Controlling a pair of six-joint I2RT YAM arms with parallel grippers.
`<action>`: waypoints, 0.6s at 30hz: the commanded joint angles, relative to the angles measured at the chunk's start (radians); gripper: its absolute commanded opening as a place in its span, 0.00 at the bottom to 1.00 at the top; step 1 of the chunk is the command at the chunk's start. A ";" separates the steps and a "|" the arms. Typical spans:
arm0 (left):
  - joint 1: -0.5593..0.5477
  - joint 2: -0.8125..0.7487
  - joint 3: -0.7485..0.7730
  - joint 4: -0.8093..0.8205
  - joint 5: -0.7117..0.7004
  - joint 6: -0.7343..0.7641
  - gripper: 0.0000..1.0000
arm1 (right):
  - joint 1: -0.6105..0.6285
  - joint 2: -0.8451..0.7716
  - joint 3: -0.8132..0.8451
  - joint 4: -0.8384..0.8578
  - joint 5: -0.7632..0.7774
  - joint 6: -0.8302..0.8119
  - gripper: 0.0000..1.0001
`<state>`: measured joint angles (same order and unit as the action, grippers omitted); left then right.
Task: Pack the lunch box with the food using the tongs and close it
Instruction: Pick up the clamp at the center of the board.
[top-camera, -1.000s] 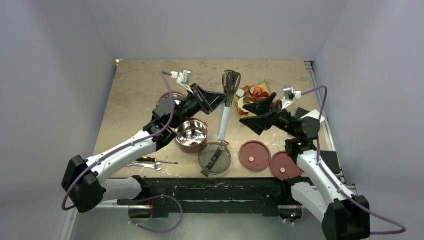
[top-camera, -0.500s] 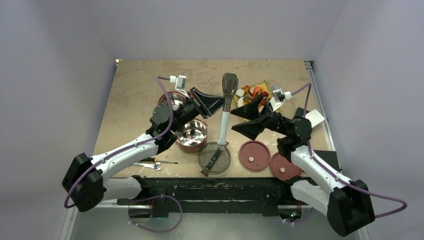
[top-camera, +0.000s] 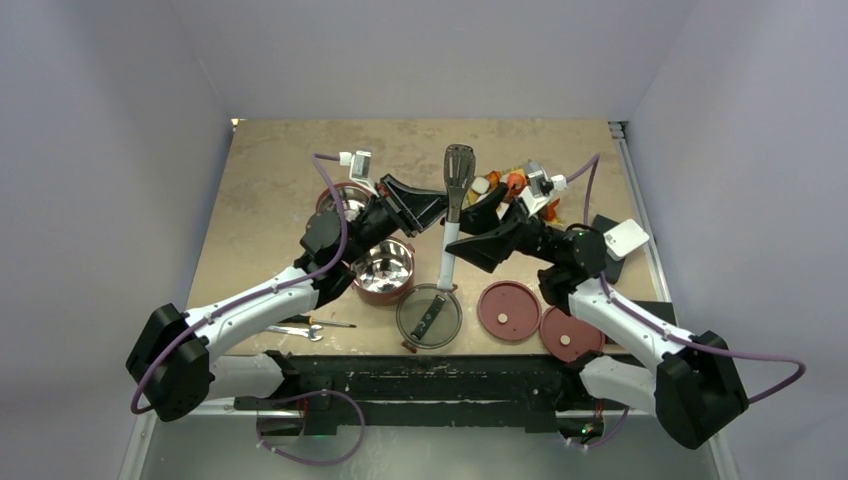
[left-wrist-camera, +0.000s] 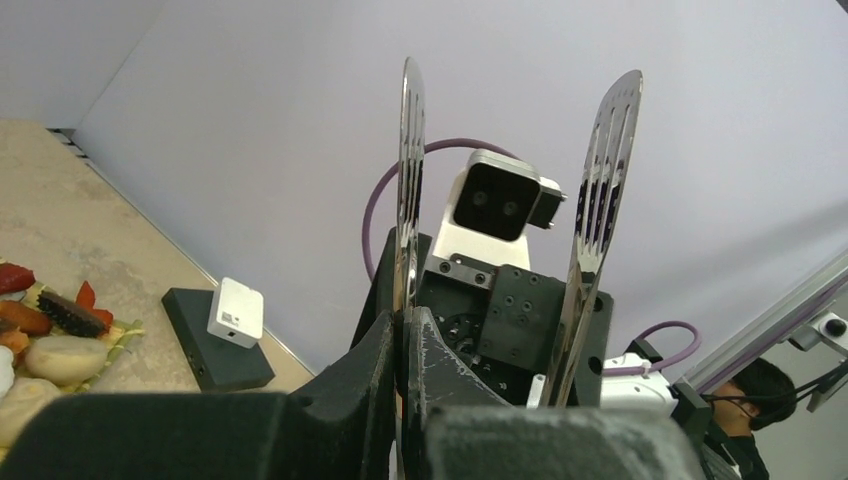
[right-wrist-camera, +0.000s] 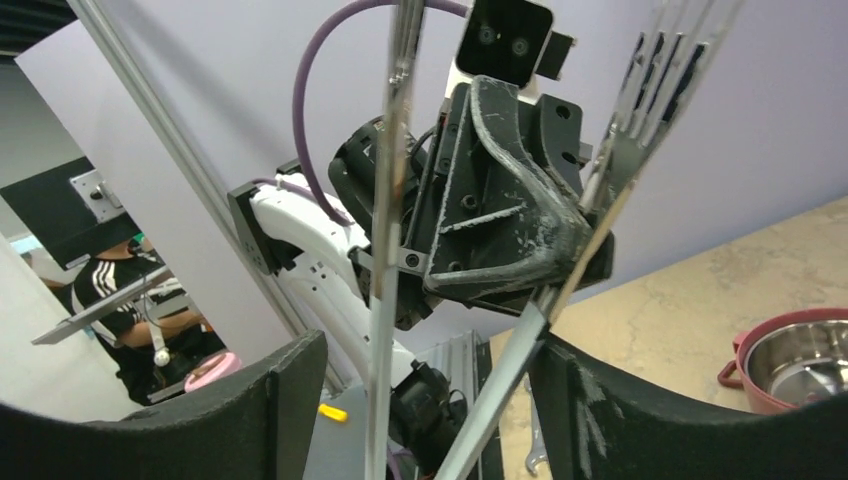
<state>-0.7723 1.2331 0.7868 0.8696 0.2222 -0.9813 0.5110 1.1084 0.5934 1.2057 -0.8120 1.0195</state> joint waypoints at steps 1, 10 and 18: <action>0.007 0.005 -0.006 0.082 -0.005 0.005 0.00 | 0.012 0.018 0.050 0.111 0.046 0.033 0.68; 0.006 0.003 0.003 0.009 -0.027 0.100 0.00 | 0.014 -0.003 0.027 0.037 0.138 0.015 0.51; 0.007 0.005 -0.006 -0.031 -0.064 0.185 0.00 | 0.017 -0.005 0.058 -0.059 0.149 -0.017 0.73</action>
<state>-0.7723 1.2407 0.7872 0.8532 0.1867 -0.8665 0.5228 1.1164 0.5964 1.1233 -0.6949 1.0256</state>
